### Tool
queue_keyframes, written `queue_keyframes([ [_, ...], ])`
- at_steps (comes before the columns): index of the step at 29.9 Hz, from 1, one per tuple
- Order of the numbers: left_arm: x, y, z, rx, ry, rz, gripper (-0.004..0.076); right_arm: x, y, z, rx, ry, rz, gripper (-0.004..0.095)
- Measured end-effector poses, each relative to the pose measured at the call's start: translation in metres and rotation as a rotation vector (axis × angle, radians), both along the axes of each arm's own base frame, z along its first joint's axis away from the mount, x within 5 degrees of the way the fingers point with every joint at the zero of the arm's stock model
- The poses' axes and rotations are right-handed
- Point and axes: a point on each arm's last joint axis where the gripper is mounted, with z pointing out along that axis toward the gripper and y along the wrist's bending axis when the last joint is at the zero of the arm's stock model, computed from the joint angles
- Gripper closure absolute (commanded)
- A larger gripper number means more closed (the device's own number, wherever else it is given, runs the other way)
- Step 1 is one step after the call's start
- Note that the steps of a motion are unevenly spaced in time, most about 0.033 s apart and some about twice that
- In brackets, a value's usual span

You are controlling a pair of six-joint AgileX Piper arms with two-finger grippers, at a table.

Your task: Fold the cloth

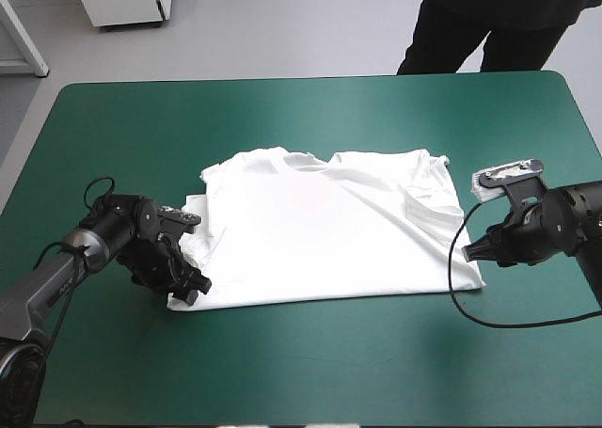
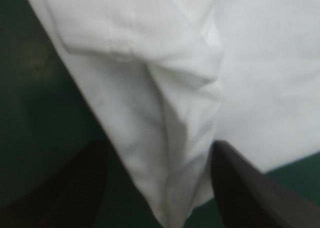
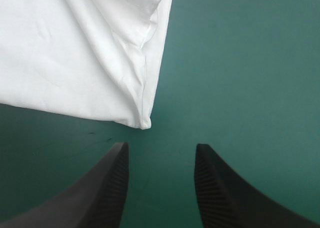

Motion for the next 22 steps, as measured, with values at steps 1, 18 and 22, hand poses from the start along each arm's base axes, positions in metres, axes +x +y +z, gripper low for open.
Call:
queue_keyframes([
  [1,-0.002,0.001,-0.002,0.000,-0.002,0.001,0.0264,0.000,0.000,0.000,0.000,0.000,0.000,0.0495],
  [18,-0.010,0.002,-0.009,-0.039,-0.053,0.012,0.0745,0.024,0.003,-0.044,-0.020,0.149,0.003,0.0478],
  [22,-0.011,0.000,-0.009,-0.050,-0.050,0.008,0.0746,0.037,0.006,-0.061,-0.026,0.201,0.010,0.0435],
])
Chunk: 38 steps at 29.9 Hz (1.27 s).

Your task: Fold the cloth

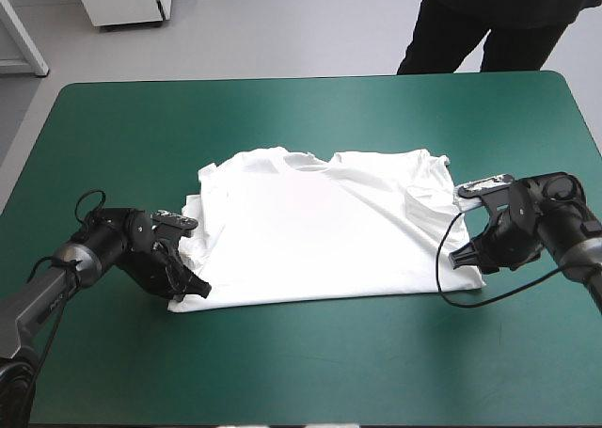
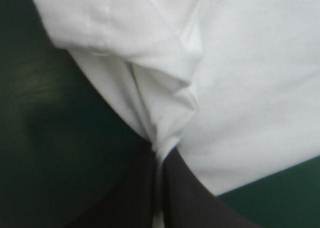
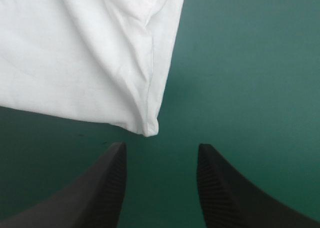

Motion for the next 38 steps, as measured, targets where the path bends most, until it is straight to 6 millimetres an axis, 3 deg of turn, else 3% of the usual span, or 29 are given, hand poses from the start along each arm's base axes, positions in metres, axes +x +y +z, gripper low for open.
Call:
queue_keyframes([
  [19,-0.001,0.000,0.000,-0.002,0.007,-0.009,0.0746,0.039,0.012,-0.072,0.046,0.209,-0.004,0.0453],
  [24,-0.001,0.000,0.000,-0.004,0.005,-0.009,0.0746,0.043,0.013,-0.078,0.042,0.238,-0.003,0.0588],
  [30,-0.001,0.000,0.000,-0.004,0.004,-0.012,0.0746,0.045,0.015,-0.080,0.058,0.260,-0.002,0.0919],
  [38,-0.008,-0.001,0.007,-0.032,-0.023,-0.005,0.0746,0.043,0.016,-0.077,0.078,0.264,0.007,0.0925],
])
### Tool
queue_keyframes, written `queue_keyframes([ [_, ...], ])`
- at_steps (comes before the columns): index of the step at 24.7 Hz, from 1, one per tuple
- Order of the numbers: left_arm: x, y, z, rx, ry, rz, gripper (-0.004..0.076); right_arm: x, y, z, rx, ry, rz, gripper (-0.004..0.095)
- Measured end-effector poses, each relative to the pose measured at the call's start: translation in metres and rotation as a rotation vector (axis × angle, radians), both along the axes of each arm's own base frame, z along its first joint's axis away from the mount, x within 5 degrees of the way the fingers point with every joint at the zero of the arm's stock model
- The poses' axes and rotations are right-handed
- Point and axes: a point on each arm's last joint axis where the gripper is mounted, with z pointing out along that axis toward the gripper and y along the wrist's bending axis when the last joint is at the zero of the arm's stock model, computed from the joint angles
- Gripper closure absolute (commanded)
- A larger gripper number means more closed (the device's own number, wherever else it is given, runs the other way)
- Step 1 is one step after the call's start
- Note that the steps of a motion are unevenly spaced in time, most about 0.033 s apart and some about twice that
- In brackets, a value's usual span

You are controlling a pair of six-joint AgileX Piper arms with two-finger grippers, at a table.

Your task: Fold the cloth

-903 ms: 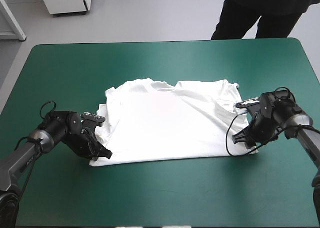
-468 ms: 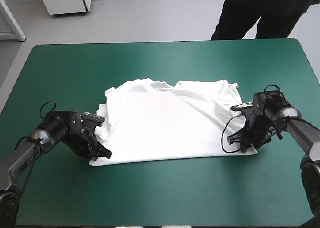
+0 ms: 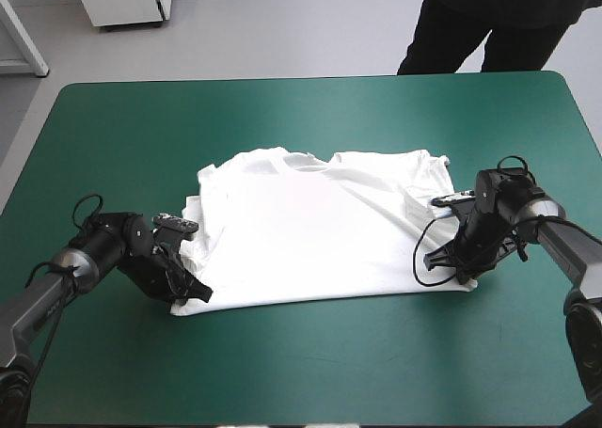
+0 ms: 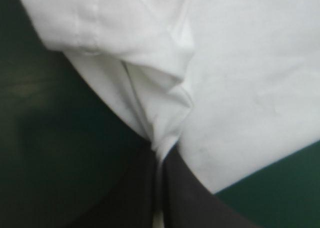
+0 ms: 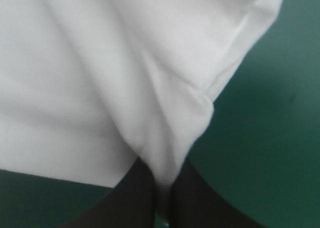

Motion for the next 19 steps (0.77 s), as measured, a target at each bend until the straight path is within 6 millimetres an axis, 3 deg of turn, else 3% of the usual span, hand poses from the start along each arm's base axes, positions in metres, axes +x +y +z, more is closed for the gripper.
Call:
queue_keyframes([
  [3,-0.010,-0.001,0.009,-0.024,0.013,0.002,0.0746,-0.004,-0.001,0.004,0.000,-0.012,0.000,0.0925],
  [7,-0.018,-0.001,0.038,-0.047,-0.060,0.005,0.0746,-0.015,-0.004,0.025,-0.015,-0.058,-0.001,0.0925],
  [15,-0.030,0.003,0.103,-0.051,-0.193,0.001,0.0746,-0.053,-0.011,0.097,-0.007,-0.257,-0.037,0.0925],
  [19,-0.036,0.007,0.128,-0.035,-0.263,0.017,0.0746,-0.057,-0.012,0.131,0.010,-0.352,-0.054,0.0925],
])
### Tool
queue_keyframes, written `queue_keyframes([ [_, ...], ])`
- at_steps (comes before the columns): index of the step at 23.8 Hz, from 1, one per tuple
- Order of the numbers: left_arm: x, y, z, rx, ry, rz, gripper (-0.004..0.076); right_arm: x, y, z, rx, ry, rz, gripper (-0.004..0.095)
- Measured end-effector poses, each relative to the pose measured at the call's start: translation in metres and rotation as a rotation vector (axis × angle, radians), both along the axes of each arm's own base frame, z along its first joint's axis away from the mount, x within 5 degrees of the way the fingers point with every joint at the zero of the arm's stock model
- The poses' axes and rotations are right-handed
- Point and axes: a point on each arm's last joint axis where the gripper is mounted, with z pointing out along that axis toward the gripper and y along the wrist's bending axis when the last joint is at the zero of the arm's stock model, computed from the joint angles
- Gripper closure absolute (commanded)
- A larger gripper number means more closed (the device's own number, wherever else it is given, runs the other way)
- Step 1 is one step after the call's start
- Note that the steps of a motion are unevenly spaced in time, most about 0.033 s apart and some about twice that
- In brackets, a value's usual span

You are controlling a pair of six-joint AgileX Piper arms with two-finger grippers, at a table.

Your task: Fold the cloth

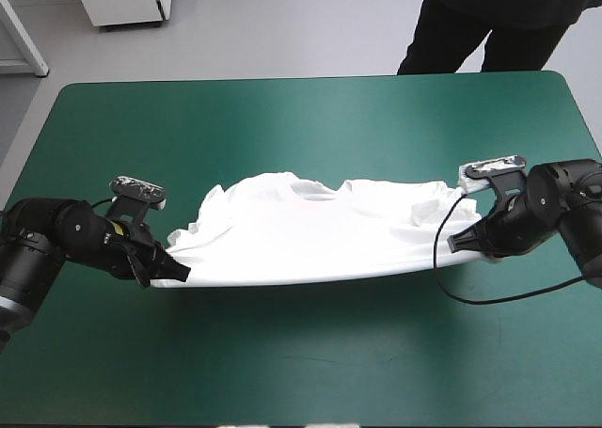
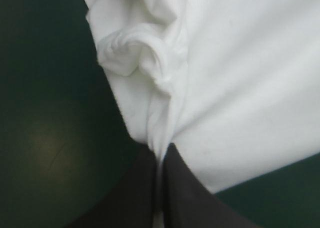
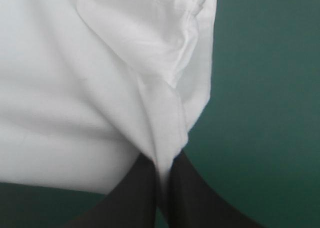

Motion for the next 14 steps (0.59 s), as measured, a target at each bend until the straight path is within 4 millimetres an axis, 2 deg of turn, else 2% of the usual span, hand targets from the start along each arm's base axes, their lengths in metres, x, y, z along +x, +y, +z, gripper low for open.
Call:
queue_keyframes([
  [4,0.013,-0.001,0.015,-0.018,-0.113,0.035,0.0746,0.013,0.000,0.016,-0.003,-0.076,-0.006,0.0925],
  [11,0.053,-0.004,0.013,0.001,-0.202,0.064,0.0746,0.062,0.005,0.005,-0.031,-0.098,-0.003,0.0925],
  [14,0.076,-0.005,0.011,0.023,-0.243,0.077,0.0746,0.089,0.007,0.004,-0.048,-0.121,-0.001,0.0925],
])
